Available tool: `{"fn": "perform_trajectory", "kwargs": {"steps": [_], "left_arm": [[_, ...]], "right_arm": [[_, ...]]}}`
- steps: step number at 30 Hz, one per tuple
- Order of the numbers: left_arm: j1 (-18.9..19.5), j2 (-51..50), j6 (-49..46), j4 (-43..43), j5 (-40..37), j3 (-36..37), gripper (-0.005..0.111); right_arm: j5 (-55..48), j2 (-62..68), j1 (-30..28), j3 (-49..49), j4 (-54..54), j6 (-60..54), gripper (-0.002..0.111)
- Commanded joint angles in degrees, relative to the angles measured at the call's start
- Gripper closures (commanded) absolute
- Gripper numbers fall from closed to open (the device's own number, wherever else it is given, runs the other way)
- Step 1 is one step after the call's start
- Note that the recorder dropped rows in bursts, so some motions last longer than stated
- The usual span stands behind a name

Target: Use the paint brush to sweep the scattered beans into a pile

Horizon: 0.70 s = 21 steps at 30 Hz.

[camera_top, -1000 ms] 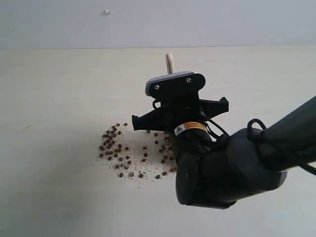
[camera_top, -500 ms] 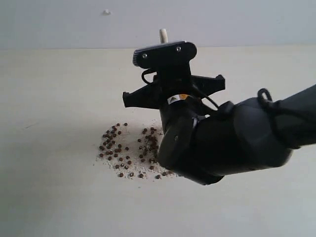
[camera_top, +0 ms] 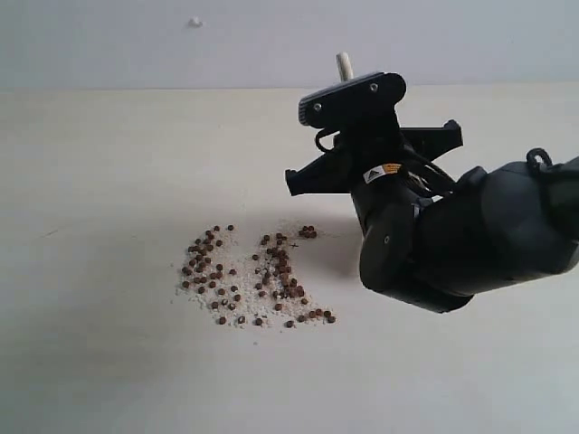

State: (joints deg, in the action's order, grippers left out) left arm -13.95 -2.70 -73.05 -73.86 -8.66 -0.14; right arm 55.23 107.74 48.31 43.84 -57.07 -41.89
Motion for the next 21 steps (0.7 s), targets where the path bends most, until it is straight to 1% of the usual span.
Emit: {"fn": "perform_trajectory", "kwargs": {"steps": [1,5,9,15,21], "left_arm": [[-0.1,0.3,0.2,-0.3,-0.1,0.1,0.107],[-0.1,0.3,0.2,-0.3,-0.1,0.1,0.107],[-0.1,0.3,0.2,-0.3,-0.1,0.1,0.107],[-0.1,0.3,0.2,-0.3,-0.1,0.1,0.107],[-0.1,0.3,0.2,-0.3,-0.1,0.1,0.107]], "right_arm": [[-0.7,1.6,-0.5,-0.1,4.4,1.2,0.108],[-2.5,2.3,-0.5,-0.1,12.0,3.6,0.108],[-2.0,2.3,-0.8,0.2,12.9,4.6,0.108],[-5.4,2.3,-1.6,1.9,14.5,5.7,0.108],[-8.7,2.3,-1.6,3.1,23.3,12.6,0.108]]}}
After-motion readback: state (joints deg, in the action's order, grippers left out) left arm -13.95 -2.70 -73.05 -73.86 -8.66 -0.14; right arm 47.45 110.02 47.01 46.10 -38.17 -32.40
